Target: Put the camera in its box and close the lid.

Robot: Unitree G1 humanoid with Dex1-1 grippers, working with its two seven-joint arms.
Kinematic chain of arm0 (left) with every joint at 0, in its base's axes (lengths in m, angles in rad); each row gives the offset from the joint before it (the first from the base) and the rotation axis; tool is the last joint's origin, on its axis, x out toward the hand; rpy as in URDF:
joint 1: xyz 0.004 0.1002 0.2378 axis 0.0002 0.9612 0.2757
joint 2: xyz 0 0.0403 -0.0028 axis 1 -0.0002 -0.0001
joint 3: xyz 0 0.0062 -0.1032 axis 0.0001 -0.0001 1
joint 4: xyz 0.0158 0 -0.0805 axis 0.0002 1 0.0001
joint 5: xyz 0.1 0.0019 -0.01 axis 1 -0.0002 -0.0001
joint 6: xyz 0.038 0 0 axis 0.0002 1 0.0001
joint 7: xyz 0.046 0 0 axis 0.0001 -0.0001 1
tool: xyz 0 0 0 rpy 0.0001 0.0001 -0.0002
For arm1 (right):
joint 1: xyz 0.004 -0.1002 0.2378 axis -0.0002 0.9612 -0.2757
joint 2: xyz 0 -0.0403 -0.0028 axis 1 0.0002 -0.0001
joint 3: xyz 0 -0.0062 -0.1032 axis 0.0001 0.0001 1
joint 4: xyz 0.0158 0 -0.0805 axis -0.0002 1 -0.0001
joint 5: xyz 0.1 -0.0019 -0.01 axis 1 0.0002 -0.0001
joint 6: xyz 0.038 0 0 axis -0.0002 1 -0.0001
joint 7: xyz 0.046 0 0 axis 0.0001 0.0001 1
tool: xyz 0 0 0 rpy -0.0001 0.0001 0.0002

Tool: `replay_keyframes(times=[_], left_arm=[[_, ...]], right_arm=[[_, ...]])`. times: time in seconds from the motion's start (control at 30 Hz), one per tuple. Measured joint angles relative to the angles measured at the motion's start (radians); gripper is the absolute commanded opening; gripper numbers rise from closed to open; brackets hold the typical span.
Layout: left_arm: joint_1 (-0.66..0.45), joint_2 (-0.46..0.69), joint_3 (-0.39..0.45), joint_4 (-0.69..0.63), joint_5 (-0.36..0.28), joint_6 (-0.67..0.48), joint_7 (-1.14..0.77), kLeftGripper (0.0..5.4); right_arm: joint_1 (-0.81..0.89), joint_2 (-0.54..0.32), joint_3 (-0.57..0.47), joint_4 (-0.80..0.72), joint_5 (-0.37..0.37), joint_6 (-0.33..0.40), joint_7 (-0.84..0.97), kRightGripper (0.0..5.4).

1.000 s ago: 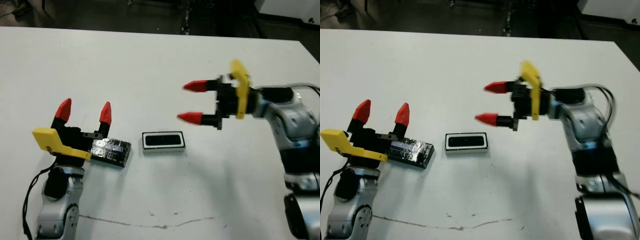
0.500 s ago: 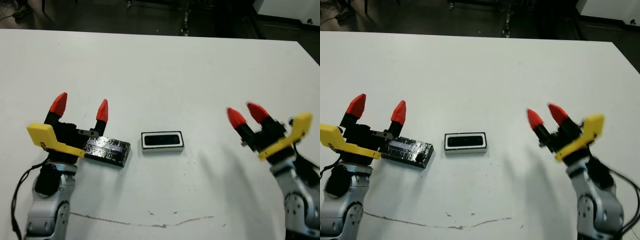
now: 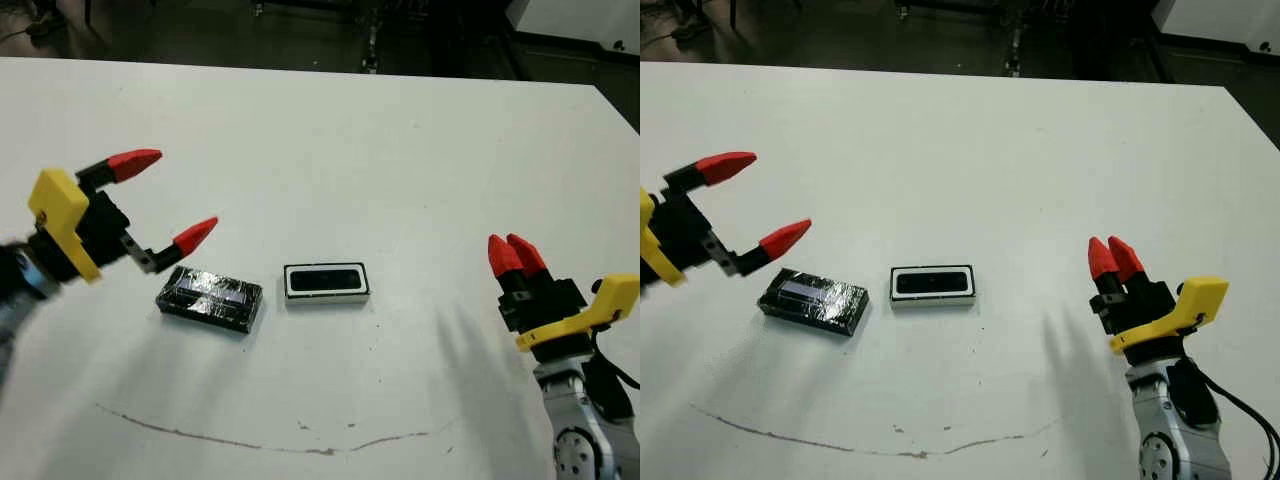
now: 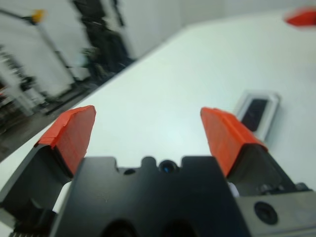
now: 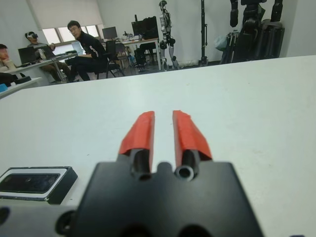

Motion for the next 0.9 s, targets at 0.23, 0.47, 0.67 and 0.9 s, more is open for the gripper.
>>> replay_keyframes(times=[0.23,0.47,0.67,0.9], left_arm=[[-0.35,0.089,-0.219,0.338,0.1,-0.131,-0.468,5.4],[-0.517,0.069,-0.421,0.501,0.137,-0.235,-0.603,5.4],[-0.576,0.064,-0.603,0.566,0.032,-0.264,-0.607,5.4],[-0.634,0.061,-0.757,0.629,-0.062,-0.244,-0.608,5.4]], right_arm=[[0.006,-0.001,0.019,0.001,-0.006,-0.016,-0.018,0.03],[0.011,-0.004,0.027,0.003,-0.008,-0.022,-0.028,0.03],[0.012,-0.005,0.038,0.002,-0.011,-0.022,-0.047,0.03],[0.012,-0.016,0.039,0.003,-0.004,-0.021,-0.05,0.03]])
